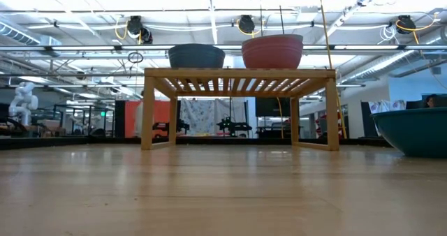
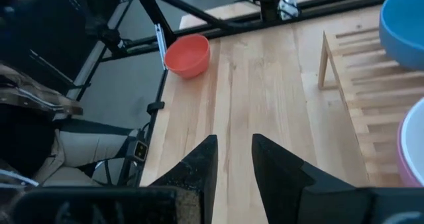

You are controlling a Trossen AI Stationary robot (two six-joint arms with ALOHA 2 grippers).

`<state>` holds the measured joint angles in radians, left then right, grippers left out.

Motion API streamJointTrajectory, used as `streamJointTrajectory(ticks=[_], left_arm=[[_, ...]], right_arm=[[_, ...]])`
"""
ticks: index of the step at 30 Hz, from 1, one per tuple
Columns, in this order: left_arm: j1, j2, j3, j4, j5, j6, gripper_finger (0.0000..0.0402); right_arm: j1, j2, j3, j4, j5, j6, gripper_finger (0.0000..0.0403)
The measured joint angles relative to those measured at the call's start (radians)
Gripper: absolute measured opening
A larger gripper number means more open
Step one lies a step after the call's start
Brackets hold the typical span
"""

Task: Place and stack bowls onto a shelf
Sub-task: Stack the orange bowl on top of the light blue bowl on the shelf

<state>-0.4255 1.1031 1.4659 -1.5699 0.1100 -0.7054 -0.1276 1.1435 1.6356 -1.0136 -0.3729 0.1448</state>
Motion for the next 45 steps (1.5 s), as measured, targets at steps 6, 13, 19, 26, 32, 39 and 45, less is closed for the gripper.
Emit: streamJointTrajectory(ticks=[6,13,19,26,32,39,45], left_arm=[[-0.003,0.017,-0.093,0.001,0.054,-0.094,0.0047],[-0.004,0.022,-0.208,0.058,0.133,-0.139,0.0047],[-0.025,0.023,-0.308,0.181,0.189,-0.14,0.0047],[-0.127,0.023,-0.398,0.189,0.207,-0.083,0.0047],[-0.221,0.023,-0.474,0.317,0.205,-0.08,0.0047],[-0.278,0.023,-0.555,0.456,0.203,-0.153,0.0047],[-0.277,0.023,-0.567,0.46,0.203,-0.173,0.0047]], right_arm=[[0.0,0.0,0.0,0.031,0.0,0.0,0.0086],[0.0,0.0,0.0,0.063,0.0,0.0,0.0086],[0.0,0.0,0.0,0.062,0.0,0.0,0.0086],[0.0,0.0,0.0,0.061,0.0,0.0,0.0086],[0.0,0.0,0.0,0.062,0.0,0.0,0.0086],[0.0,0.0,0.0,0.077,0.0,0.0,0.0086],[0.0,0.0,0.0,0.115,0.0,0.0,0.0086]])
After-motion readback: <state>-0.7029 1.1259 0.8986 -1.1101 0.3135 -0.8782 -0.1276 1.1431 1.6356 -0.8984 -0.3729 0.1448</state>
